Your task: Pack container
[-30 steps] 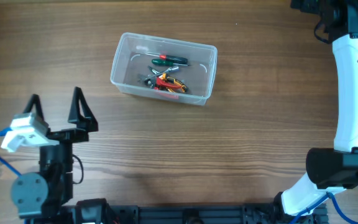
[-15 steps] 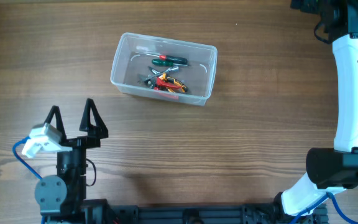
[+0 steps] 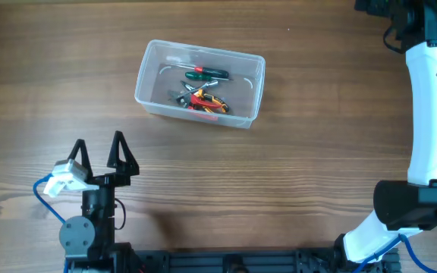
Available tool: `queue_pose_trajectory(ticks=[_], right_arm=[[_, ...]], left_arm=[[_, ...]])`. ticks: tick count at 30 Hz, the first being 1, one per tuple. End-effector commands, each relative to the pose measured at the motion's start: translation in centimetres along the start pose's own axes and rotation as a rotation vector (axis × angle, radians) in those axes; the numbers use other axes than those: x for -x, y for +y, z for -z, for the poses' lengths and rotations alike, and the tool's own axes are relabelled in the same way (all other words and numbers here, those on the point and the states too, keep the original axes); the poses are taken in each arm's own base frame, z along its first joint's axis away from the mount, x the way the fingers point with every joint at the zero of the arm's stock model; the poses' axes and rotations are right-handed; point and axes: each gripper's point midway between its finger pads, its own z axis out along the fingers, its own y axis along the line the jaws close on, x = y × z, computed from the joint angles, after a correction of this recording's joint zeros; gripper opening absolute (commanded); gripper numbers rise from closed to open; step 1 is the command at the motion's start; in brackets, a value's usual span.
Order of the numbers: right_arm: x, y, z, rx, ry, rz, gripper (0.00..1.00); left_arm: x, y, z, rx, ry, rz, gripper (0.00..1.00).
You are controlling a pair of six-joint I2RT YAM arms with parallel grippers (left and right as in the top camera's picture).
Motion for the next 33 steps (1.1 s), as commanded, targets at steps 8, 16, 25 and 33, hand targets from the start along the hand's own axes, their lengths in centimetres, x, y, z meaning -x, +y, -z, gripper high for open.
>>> queue_pose_trajectory(ticks=[8, 16, 25, 33], right_arm=[[0.3, 0.2, 0.4, 0.004, -0.012, -0.018, 1.00], [0.3, 0.2, 0.4, 0.005, -0.012, -0.019, 1.00], [0.3, 0.2, 0.4, 0.005, -0.012, -0.018, 1.00], [0.3, 0.2, 0.4, 0.004, -0.012, -0.018, 1.00]], left_arm=[[-3.0, 1.5, -0.1, 0.017, 0.031, 0.054, 1.00], [-4.3, 2.0, -0.2, 0.016, 0.045, 0.053, 1.00], [-7.1, 1.4, 0.1, -0.048, 0.173, -0.093, 1.00], [-7.8, 1.5, 0.2, -0.068, 0.195, -0.305, 1.00]])
